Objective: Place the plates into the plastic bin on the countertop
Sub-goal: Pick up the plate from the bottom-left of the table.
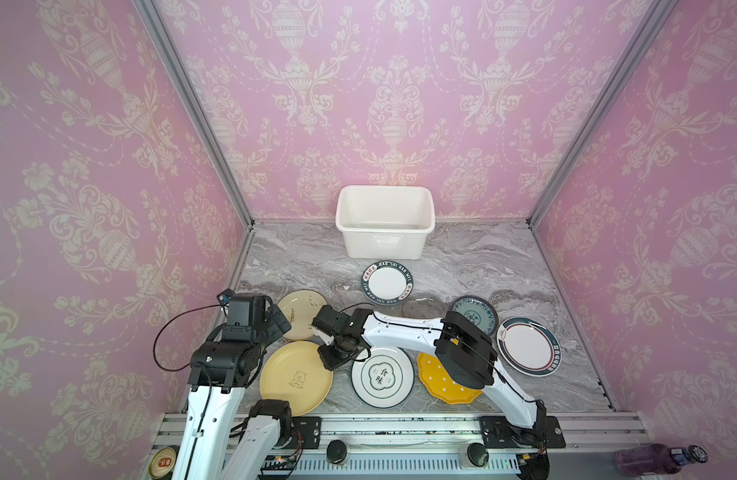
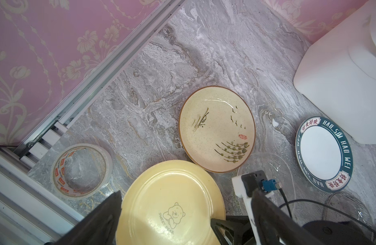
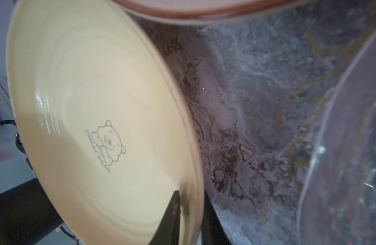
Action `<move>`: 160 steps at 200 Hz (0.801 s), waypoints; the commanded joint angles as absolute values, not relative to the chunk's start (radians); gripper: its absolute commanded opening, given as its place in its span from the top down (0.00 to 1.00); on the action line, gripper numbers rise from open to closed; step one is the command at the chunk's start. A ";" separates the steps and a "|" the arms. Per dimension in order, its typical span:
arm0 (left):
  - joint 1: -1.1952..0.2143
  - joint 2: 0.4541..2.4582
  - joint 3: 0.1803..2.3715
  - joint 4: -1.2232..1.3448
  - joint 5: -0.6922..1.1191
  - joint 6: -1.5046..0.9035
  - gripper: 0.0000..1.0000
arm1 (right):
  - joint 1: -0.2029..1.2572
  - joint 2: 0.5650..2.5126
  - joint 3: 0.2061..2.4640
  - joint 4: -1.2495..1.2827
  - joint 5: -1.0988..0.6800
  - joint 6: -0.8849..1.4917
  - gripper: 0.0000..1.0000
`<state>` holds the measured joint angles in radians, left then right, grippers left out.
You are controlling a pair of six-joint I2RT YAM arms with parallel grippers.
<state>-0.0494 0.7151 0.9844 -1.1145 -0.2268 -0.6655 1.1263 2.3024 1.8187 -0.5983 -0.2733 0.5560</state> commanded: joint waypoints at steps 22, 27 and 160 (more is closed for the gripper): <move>-0.048 0.701 0.966 -1.096 -0.256 -0.637 0.05 | 1.124 2.286 1.836 -0.631 -0.261 0.542 0.96; -0.049 0.701 0.966 -1.094 -0.256 -0.638 0.05 | 1.124 2.279 1.832 -0.632 -0.255 0.540 0.97; -0.049 0.647 0.990 -0.789 -0.114 -0.630 0.01 | 0.995 2.023 1.966 -0.810 -0.019 0.502 1.00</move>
